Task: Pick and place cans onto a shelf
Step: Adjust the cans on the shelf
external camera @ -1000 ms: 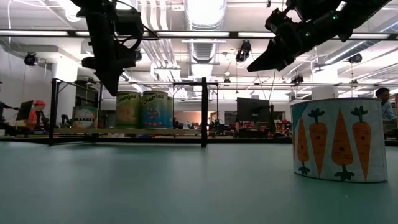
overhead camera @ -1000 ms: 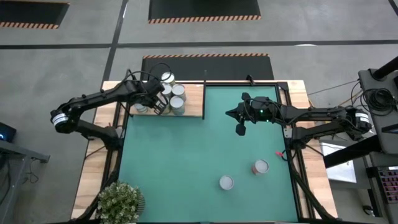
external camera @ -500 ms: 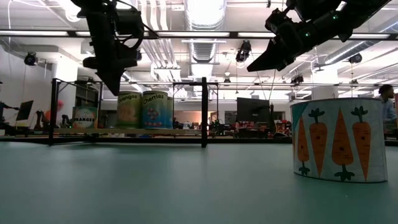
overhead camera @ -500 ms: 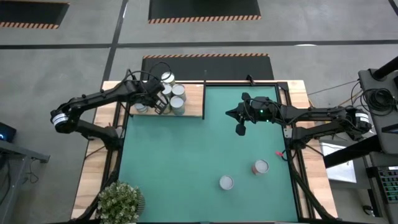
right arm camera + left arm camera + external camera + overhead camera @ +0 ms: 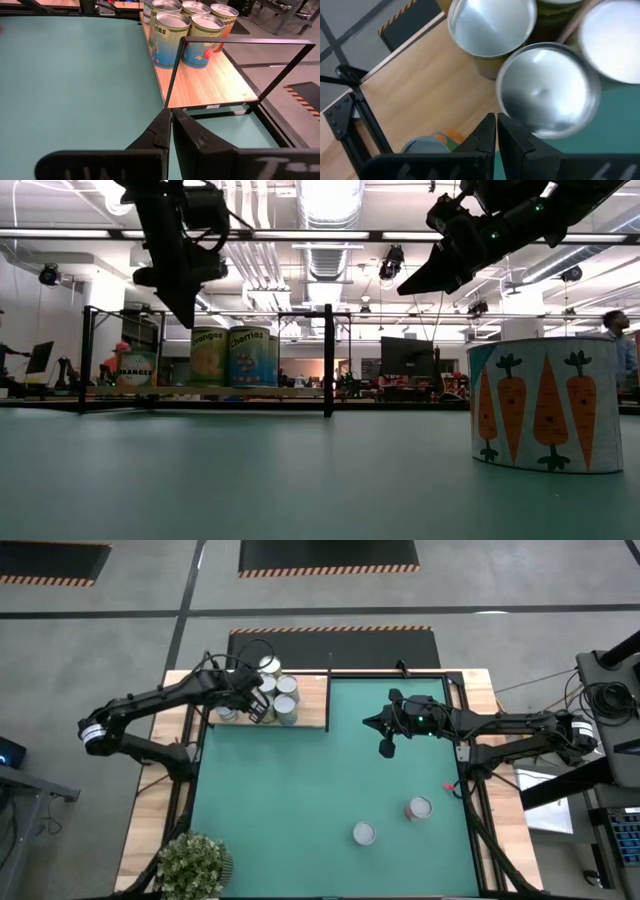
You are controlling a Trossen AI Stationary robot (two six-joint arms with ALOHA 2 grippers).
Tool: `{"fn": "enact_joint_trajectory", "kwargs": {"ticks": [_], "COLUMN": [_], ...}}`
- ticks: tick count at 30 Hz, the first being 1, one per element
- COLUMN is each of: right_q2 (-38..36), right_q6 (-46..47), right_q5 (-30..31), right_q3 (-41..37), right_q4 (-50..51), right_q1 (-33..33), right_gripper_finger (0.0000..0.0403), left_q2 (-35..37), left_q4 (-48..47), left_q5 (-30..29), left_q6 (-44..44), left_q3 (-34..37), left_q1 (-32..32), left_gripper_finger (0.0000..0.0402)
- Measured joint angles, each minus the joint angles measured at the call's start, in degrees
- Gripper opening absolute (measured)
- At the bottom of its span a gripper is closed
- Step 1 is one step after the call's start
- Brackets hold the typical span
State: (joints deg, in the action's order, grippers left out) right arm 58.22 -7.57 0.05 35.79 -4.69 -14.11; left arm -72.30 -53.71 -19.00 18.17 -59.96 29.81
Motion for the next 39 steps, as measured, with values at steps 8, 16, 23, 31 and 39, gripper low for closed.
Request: {"fn": "enact_joint_trajectory", "kwargs": {"ticks": [8,16,23,31,39], "right_q2": [0.0,0.0,0.0,0.0,0.0], "right_q6": [0.0,0.0,0.0,0.3,0.1], "right_q5": [0.0,0.0,0.0,0.0,0.0], "right_q3": [0.0,0.0,0.0,0.0,0.0], "right_q4": [0.0,0.0,0.0,0.0,0.2], "right_q1": [0.0,0.0,0.0,0.0,0.0], "right_gripper_finger": [0.0009,0.0009,0.0009,0.0009,0.0009], "left_q2": [5.3,4.2,-4.5,-12.1,-12.8], "left_q4": [8.3,22.6,25.4,21.6,20.1], "left_q5": [-1.6,-1.4,-3.7,-14.0,-15.1], "left_q6": [0.7,-4.0,-4.1,-3.9,-4.1], "left_q3": [0.2,2.5,3.2,1.3,0.8], "left_q1": [-11.8,-29.4,-30.5,-27.9,-25.0], "left_gripper_finger": [0.0000,0.0000,0.0000,0.0000,0.0000]}}
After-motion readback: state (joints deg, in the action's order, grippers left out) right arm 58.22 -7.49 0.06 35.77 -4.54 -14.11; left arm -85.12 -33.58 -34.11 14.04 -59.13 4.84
